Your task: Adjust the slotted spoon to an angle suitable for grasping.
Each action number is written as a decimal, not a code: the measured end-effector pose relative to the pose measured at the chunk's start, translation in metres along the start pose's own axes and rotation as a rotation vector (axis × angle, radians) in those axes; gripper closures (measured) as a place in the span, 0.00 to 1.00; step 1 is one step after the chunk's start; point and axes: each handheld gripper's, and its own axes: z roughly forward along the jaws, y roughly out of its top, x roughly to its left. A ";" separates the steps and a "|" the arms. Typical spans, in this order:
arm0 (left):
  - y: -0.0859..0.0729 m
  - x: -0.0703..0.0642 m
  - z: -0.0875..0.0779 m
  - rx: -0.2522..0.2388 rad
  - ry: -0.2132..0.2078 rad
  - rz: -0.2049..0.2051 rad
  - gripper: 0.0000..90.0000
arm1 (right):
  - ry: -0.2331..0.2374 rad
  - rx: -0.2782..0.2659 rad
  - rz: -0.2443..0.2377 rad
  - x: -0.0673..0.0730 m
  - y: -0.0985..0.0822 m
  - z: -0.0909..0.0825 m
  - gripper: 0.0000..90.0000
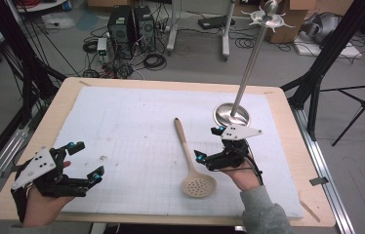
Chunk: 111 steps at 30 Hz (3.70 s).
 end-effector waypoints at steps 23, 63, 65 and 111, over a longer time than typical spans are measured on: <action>-0.009 0.001 0.007 0.043 -0.003 -0.009 0.02 | 0.031 0.109 0.019 -0.005 -0.010 0.032 0.27; -0.011 0.000 0.010 0.033 -0.025 -0.019 0.02 | 0.000 0.266 0.025 -0.021 -0.028 0.060 0.99; -0.012 0.000 0.011 0.035 -0.026 -0.021 0.02 | 0.005 0.273 0.028 -0.022 -0.029 0.061 0.99; -0.019 0.001 0.016 0.053 -0.038 -0.043 0.02 | 0.031 0.320 0.072 -0.042 -0.044 0.096 1.00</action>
